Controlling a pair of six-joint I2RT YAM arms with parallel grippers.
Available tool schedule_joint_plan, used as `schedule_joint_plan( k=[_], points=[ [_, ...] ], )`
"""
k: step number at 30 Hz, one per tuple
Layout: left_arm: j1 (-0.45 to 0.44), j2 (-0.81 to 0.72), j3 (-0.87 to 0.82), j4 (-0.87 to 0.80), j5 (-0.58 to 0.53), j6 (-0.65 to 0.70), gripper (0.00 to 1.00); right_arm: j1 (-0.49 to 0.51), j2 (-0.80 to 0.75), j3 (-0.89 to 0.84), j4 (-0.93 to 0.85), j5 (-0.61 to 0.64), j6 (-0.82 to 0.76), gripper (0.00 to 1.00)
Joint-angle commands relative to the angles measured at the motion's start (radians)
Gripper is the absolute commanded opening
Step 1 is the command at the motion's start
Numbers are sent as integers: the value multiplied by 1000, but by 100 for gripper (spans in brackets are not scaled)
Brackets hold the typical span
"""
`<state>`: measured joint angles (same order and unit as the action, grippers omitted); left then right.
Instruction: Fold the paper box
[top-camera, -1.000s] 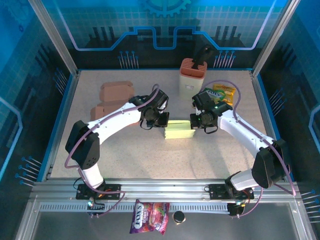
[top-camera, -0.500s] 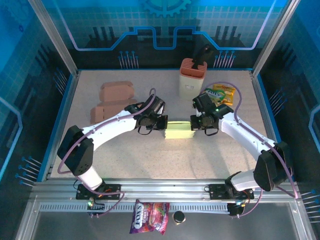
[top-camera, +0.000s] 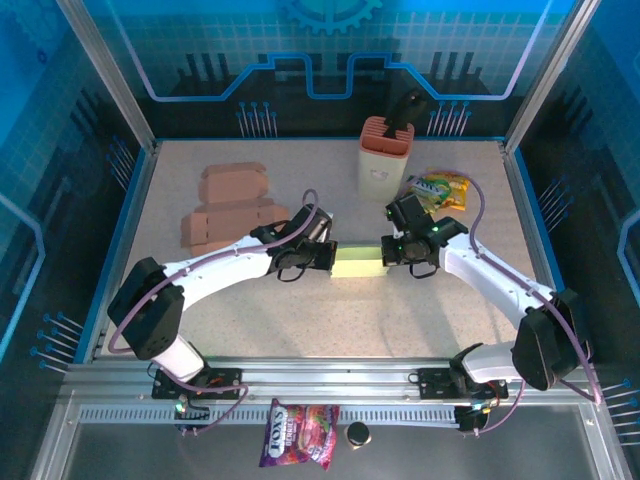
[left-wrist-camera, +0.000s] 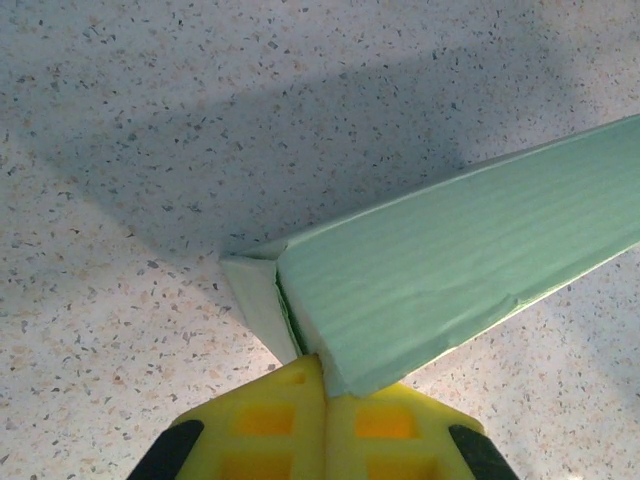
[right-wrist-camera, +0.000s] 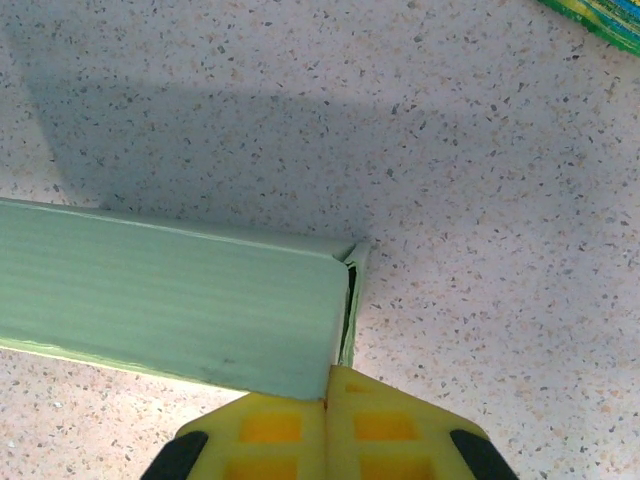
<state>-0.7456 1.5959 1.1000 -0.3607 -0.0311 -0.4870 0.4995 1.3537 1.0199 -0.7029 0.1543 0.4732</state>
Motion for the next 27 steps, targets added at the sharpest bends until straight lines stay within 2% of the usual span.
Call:
schedule_joint_plan(
  k=[1,4,7,10,13,15,17,22,27],
  points=[
    [-22,19,-46,-74,-13,19,0,14,-33,-2,-60,-69,58,13],
    [-23,11,-46,-75,-36,9,0,-6,-63,26,-110,-168,160,37],
    [-26,9,-45,-78,-43,4,0,-66,-126,1,-79,-322,355,51],
    [-30,8,-45,-78,-46,1,0,-165,-200,-110,91,-477,628,60],
    [-31,10,-42,-81,-46,2,0,-241,-243,-251,307,-573,909,67],
    [-32,12,-40,-81,-46,0,0,-260,-248,-309,418,-592,1048,69],
    [-32,14,-37,-83,-45,-2,0,-269,-236,-326,477,-594,1109,70],
    [-33,17,-31,-88,-46,-2,0,-287,-186,-298,438,-611,1079,70],
    [-34,14,-27,-93,-44,-2,0,-295,-182,-372,471,-615,1088,65]
  ],
)
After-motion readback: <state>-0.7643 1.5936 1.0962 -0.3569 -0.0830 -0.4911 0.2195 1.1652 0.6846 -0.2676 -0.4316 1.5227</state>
